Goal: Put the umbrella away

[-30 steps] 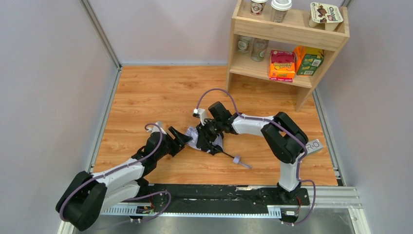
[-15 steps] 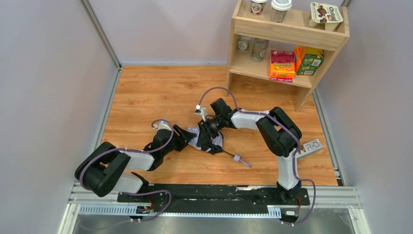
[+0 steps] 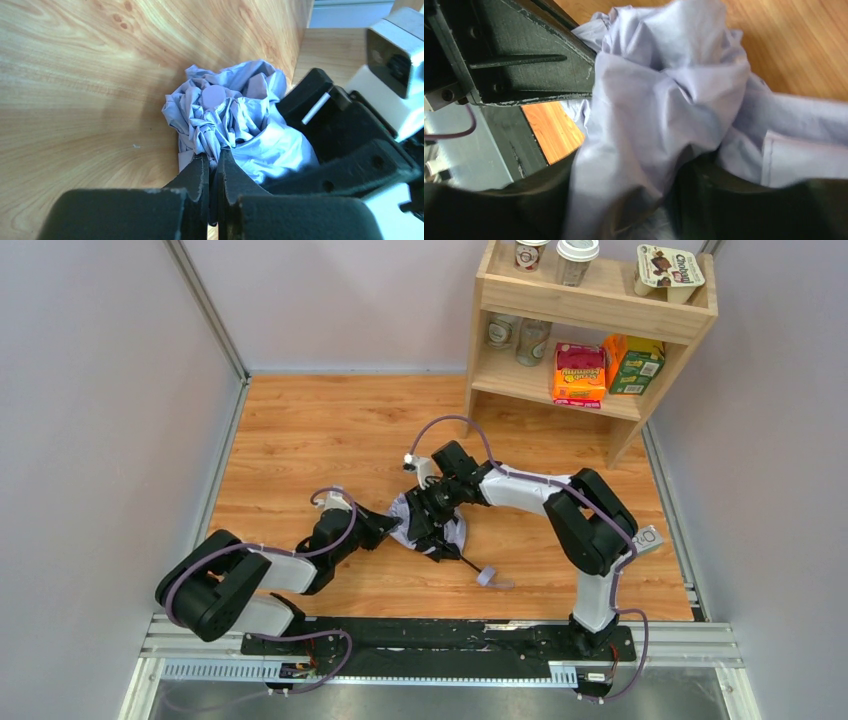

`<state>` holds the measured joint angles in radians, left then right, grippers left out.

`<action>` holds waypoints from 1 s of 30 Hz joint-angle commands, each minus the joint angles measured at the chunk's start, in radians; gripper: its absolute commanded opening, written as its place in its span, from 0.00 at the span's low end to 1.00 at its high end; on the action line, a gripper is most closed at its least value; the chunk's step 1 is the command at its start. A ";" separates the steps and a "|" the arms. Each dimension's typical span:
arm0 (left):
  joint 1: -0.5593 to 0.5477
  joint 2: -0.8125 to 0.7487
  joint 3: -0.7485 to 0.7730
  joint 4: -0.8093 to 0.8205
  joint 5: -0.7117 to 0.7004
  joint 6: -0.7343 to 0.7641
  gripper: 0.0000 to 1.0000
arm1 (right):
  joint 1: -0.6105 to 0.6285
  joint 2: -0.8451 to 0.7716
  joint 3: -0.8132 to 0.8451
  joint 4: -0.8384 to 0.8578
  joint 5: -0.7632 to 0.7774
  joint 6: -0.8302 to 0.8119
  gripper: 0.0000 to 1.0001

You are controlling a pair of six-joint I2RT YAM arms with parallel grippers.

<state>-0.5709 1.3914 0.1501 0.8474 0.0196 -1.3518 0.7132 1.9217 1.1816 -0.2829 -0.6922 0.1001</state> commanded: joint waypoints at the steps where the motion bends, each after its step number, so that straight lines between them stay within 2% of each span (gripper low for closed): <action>1: 0.006 -0.034 -0.011 -0.180 -0.092 0.050 0.00 | 0.067 -0.137 -0.013 -0.212 0.227 0.033 0.66; 5: 0.005 -0.048 0.003 -0.232 -0.078 0.028 0.00 | 0.178 -0.237 0.015 -0.248 0.535 -0.005 0.88; 9: 0.002 -0.052 0.017 -0.272 -0.064 0.004 0.00 | 0.300 -0.221 0.023 -0.208 0.808 -0.049 0.96; 13: 0.002 -0.063 0.035 -0.324 -0.053 -0.010 0.00 | 0.391 -0.124 -0.002 -0.113 0.989 -0.126 0.97; 17: 0.002 -0.072 0.049 -0.376 -0.038 -0.033 0.00 | 0.417 -0.030 -0.020 -0.042 1.164 -0.129 0.93; 19: 0.002 -0.075 0.060 -0.401 -0.026 -0.033 0.00 | 0.414 -0.012 -0.037 -0.007 1.220 -0.117 0.82; 24: 0.002 -0.098 0.065 -0.439 -0.026 -0.036 0.00 | 0.373 0.002 -0.080 0.004 1.124 -0.106 0.35; 25: 0.002 -0.112 0.060 -0.432 -0.026 -0.035 0.04 | 0.364 0.002 -0.092 0.005 1.099 -0.076 0.28; 26: 0.002 -0.123 0.049 -0.429 -0.026 -0.027 0.11 | 0.352 0.005 -0.102 0.005 1.058 -0.074 0.21; 27: 0.002 -0.149 0.046 -0.438 -0.036 -0.017 0.28 | 0.342 0.002 -0.111 0.005 1.016 -0.079 0.16; 28: 0.002 -0.166 0.042 -0.449 -0.043 -0.009 0.40 | 0.333 -0.004 -0.129 0.019 0.955 -0.085 0.10; 29: 0.002 -0.202 0.033 -0.465 -0.055 0.003 0.66 | 0.316 -0.007 -0.143 0.028 0.904 -0.085 0.01; 30: 0.003 -0.219 0.028 -0.470 -0.061 0.014 0.74 | 0.302 -0.006 -0.148 0.028 0.864 -0.083 0.00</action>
<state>-0.5674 1.2518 0.2192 0.4995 -0.0143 -1.4021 1.1099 1.8542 1.1198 -0.2245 0.3576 -0.0303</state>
